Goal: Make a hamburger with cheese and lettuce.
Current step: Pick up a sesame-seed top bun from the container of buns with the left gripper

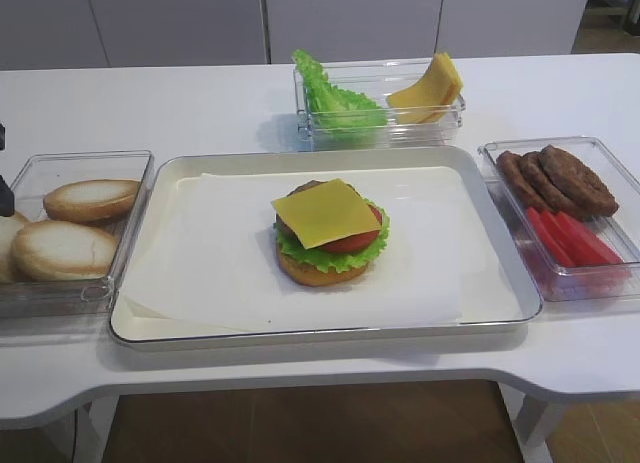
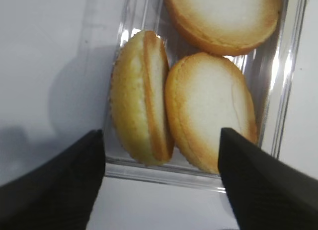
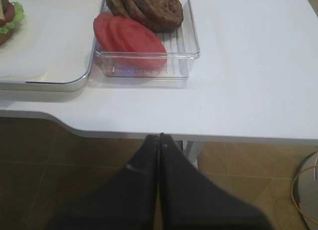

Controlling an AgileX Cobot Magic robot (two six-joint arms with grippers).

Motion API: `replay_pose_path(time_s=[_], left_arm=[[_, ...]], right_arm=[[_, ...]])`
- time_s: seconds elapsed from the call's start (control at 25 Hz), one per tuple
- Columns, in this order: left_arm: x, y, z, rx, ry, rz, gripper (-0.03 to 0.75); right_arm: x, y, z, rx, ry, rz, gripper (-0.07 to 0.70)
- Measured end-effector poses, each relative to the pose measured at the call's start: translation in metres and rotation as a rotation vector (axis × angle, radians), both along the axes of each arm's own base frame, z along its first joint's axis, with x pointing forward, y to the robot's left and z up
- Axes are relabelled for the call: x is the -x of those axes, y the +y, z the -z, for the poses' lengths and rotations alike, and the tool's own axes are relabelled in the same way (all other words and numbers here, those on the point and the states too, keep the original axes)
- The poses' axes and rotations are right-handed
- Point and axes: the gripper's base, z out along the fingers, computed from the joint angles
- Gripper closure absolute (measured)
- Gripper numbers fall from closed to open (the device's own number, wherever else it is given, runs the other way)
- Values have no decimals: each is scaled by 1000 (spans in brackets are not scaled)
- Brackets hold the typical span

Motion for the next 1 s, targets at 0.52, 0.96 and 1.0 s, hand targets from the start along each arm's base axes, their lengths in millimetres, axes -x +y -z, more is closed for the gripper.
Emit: replay_pose_path(time_s=[0.52, 0.96, 1.0], left_arm=[[-14, 17, 17, -45, 44, -14, 188], [-24, 13, 25, -5, 26, 18, 188], [-25, 13, 26, -5, 28, 18, 188]], right_arm=[[0, 0, 0, 1, 0, 1, 673], [0, 0, 0, 1, 0, 1, 673], [0, 0, 0, 1, 0, 1, 673]])
